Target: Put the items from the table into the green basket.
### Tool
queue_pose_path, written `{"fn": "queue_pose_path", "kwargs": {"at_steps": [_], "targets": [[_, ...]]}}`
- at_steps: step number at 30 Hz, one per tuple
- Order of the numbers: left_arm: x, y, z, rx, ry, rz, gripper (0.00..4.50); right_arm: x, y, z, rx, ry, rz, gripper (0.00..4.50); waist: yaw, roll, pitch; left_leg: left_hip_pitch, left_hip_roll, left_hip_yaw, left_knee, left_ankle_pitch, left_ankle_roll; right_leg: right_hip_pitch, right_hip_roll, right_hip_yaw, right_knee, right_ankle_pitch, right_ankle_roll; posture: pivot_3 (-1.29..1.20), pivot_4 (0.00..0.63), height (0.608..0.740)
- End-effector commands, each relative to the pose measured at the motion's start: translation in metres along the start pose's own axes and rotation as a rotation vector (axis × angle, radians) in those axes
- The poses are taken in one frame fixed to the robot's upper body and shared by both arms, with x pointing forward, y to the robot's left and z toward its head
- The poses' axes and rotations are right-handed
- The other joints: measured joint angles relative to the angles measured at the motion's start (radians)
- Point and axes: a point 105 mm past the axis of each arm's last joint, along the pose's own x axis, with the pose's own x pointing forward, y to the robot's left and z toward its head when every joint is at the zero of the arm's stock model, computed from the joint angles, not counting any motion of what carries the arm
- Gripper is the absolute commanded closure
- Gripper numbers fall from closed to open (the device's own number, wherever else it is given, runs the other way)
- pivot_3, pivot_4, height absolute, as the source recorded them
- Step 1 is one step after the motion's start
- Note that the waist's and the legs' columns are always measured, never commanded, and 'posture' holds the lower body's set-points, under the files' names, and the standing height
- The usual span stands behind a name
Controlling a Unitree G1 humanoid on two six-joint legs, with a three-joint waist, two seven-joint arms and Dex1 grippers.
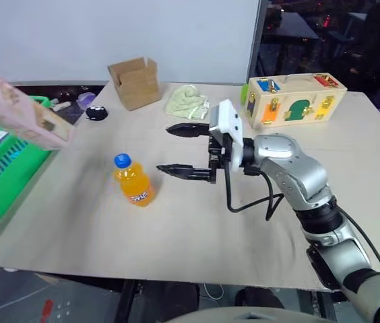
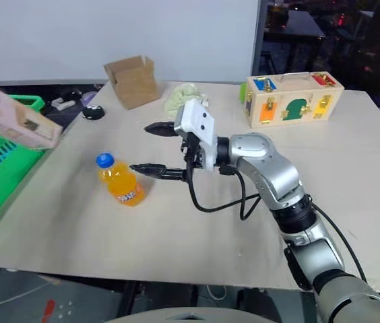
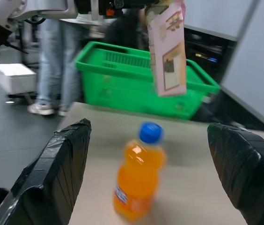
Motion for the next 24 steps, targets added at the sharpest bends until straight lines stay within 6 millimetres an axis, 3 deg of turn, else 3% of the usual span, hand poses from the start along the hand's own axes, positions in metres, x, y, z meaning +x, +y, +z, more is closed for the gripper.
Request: {"fn": "queue_pose_path", "kwargs": {"at_steps": [1, 9, 13, 21, 24], "targets": [[-0.022, 0.02, 0.025, 0.138, -0.038, 0.06, 2.15, 0.012, 0.004, 0.017, -0.046, -0.065, 0.067, 0.27, 0.01, -0.001, 0.0, 0.0, 0.0, 0.0, 0.0, 0.0, 0.0, 0.0, 0.0, 0.0, 0.0, 0.0, 0.0, 0.42, 0.0, 0.74], [-0.036, 0.068, 0.017, 0.278, 0.087, 0.185, 2.15, 0.026, 0.007, 0.026, -0.035, -0.102, 0.126, 0.27, 0.089, -0.004, -0.003, 0.001, 0.001, -0.003, -0.001, 0.001, -0.002, 0.001, -0.001, -0.005, -0.002, -0.006, -0.003, 0.48, 0.0, 0.74], [-0.035, 0.086, 0.018, 0.335, 0.129, 0.204, 2.15, 0.031, 0.005, 0.029, -0.026, -0.105, 0.11, 0.27, 0.105, -0.005, -0.003, 0.0, 0.001, -0.003, -0.001, 0.001, -0.003, 0.0, -0.001, -0.006, -0.003, -0.006, -0.003, 0.49, 0.0, 0.74], [-0.003, 0.113, 0.012, 0.428, 0.215, 0.127, 2.15, 0.04, -0.004, 0.034, -0.013, -0.087, 0.026, 0.27, 0.123, -0.008, -0.005, -0.001, 0.002, -0.002, -0.011, 0.002, -0.005, -0.008, -0.001, -0.007, -0.002, -0.006, -0.006, 0.46, 0.0, 0.74], [0.01, 0.121, 0.019, 0.482, 0.195, 0.118, 2.15, 0.038, -0.006, 0.034, -0.017, -0.08, 0.007, 0.27, 0.123, -0.009, -0.006, -0.004, 0.002, -0.002, -0.013, 0.003, -0.006, -0.012, 0.0, -0.008, 0.003, -0.006, -0.011, 0.44, 0.0, 0.74]]}}
